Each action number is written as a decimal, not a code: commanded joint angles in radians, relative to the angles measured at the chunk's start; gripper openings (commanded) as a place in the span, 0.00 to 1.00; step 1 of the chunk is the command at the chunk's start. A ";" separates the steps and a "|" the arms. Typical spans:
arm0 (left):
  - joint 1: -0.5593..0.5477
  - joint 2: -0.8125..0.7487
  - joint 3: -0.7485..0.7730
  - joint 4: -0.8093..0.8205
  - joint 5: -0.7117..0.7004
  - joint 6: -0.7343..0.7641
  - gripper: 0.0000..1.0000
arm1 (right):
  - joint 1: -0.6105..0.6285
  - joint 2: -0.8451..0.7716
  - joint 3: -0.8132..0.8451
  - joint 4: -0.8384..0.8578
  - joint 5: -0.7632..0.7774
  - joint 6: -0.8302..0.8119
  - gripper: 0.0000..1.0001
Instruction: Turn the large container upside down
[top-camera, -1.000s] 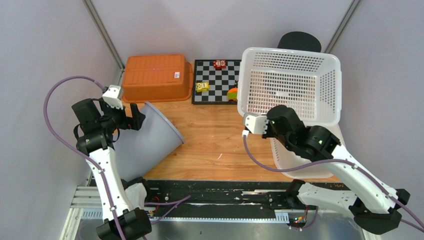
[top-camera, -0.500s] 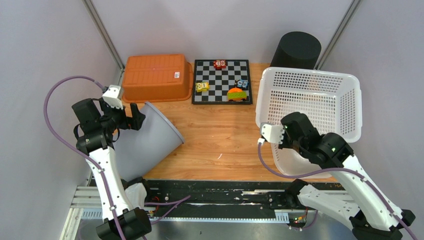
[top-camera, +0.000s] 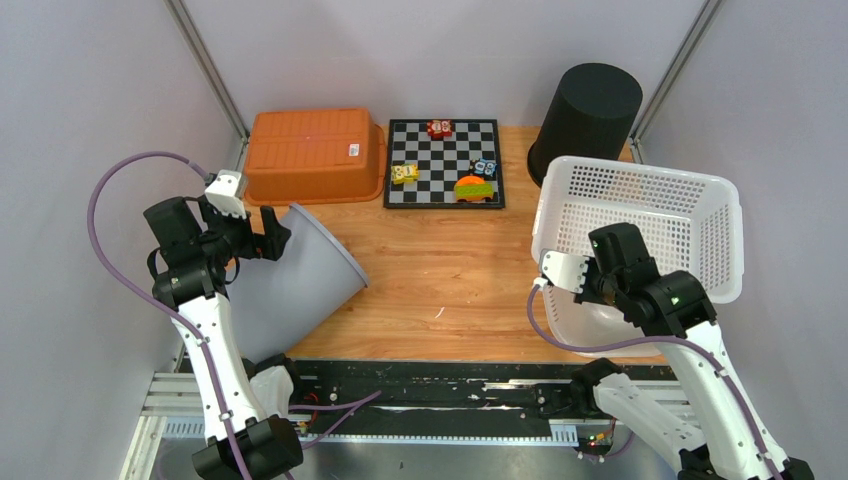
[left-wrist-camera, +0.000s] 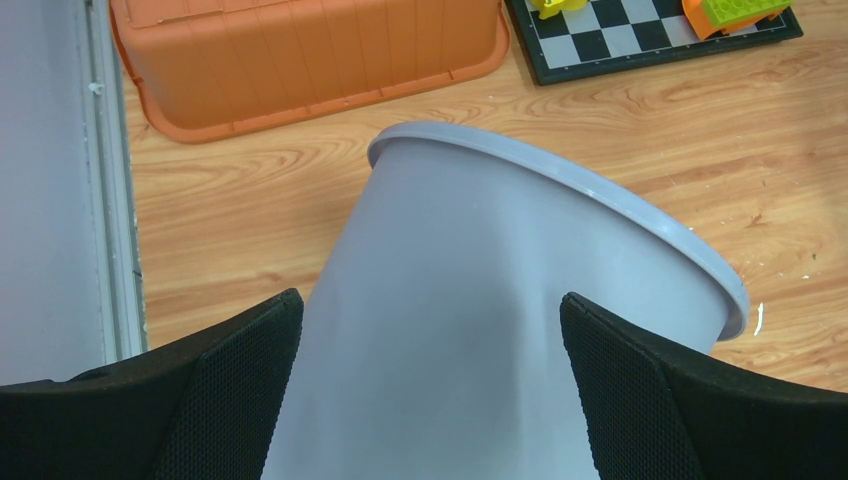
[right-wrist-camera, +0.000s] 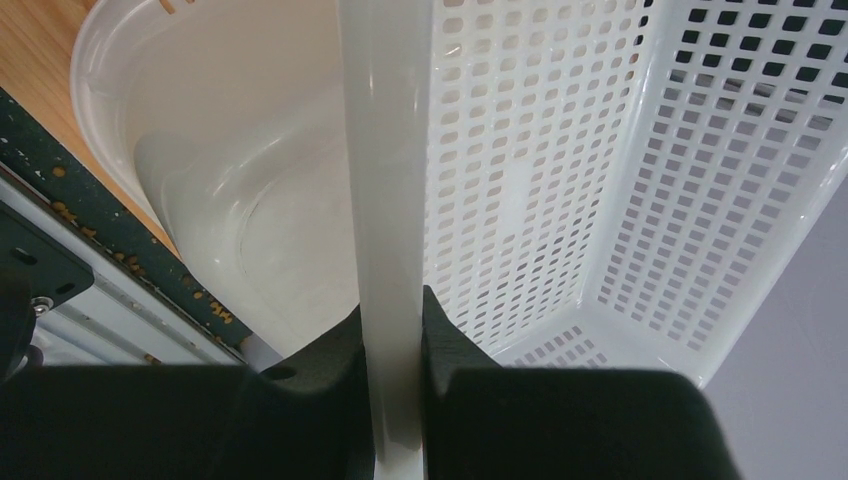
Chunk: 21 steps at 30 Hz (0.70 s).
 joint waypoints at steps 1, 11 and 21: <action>0.006 0.000 0.000 0.012 0.020 -0.004 1.00 | -0.032 -0.014 -0.001 0.006 -0.029 -0.055 0.04; 0.006 0.003 0.001 0.013 0.020 -0.002 1.00 | -0.041 -0.014 -0.008 0.000 -0.013 -0.046 0.22; 0.006 0.006 0.004 0.013 0.024 -0.006 1.00 | -0.044 -0.016 0.029 -0.043 -0.013 -0.024 0.55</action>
